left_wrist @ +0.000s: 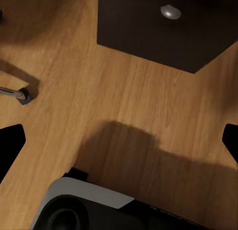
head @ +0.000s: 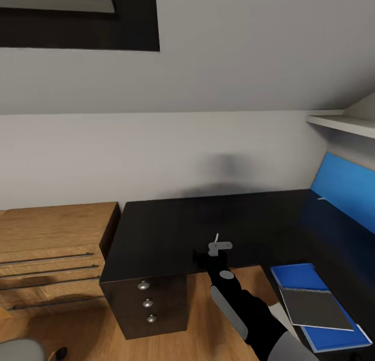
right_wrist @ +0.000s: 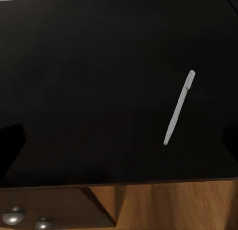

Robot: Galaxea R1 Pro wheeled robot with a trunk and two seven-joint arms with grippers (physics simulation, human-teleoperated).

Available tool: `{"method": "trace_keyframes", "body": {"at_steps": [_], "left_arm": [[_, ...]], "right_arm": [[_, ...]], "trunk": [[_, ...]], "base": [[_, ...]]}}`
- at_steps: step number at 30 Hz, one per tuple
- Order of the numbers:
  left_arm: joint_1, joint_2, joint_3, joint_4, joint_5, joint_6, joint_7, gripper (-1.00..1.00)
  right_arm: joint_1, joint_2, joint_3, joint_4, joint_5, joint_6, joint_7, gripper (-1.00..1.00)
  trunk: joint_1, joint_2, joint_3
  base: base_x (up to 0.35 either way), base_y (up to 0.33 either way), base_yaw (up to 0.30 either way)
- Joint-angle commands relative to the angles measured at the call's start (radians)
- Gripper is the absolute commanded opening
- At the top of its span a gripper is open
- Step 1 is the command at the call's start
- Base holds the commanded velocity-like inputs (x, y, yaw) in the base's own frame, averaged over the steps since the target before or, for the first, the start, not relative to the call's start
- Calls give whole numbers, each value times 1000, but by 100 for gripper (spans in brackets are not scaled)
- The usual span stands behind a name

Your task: In the bedroom, organize the workspace by keeping the computer under the desk, ensuring the monitor is on the desk, placing the keyboard on the desk next to the monitor, placing the mouse on the desk next to the keyboard, moving the folder from the swivel chair onto the desk next to the mouse, stacking the notebook on top of the folder with the pen on top of the notebook, and positioning the swivel chair next to the desk.

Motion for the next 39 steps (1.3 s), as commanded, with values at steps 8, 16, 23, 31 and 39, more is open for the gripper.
{"method": "trace_keyframes", "body": {"at_steps": [8,16,23,31,39], "left_arm": [[1,0,1,-2,9,0,-5,100],[1,0,1,-2,9,0,-5,100],[1,0,0,-2,9,0,-5,100],[1,0,1,-2,9,0,-5,100],[1,0,1,-2,9,0,-5,100]], "right_arm": [[-1,-22,2,17,-7,4,-7,100],[-1,-25,0,31,-7,4,-7,100],[-1,-26,0,34,-7,4,-7,100],[-1,-24,-3,39,-7,7,-8,100],[-1,-21,-47,82,-9,14,-8,100]], "trunk": [[1,-1,-1],[1,-1,-2],[1,-1,-2],[1,-1,-2],[1,-1,-2]], "base": [[203,0,11],[31,0,2],[6,0,0],[126,0,0],[230,0,0]]}}
